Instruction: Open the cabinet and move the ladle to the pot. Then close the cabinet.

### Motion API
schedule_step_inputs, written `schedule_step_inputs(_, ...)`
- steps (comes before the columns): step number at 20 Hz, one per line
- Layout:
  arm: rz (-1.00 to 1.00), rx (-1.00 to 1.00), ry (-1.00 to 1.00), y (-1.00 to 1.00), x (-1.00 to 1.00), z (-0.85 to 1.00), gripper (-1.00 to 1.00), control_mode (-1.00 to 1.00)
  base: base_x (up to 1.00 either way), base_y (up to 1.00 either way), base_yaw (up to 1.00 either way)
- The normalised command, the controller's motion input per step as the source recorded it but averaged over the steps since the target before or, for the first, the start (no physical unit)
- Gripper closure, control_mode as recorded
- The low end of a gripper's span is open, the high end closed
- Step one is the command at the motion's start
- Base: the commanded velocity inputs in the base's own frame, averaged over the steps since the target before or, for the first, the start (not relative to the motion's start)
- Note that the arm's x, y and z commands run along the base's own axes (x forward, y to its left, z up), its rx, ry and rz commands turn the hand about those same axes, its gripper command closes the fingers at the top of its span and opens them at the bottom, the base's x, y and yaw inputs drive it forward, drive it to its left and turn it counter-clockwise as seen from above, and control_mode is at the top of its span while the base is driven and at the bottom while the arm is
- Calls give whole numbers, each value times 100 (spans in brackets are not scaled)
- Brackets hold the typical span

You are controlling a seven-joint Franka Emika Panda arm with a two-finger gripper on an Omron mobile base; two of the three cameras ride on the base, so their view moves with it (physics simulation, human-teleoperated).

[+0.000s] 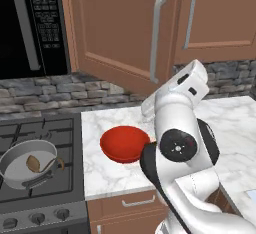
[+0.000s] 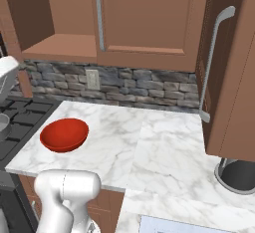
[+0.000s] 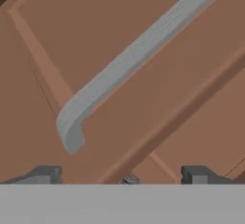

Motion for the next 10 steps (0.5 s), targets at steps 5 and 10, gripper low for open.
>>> schedule_step_inputs(5, 3, 0, -47, -41, 47, 0, -100, -100, 0, 0, 0)
schedule_step_inputs(10, 0, 0, -49, -18, 63, -2, -100, -100, 0, 0, 0)
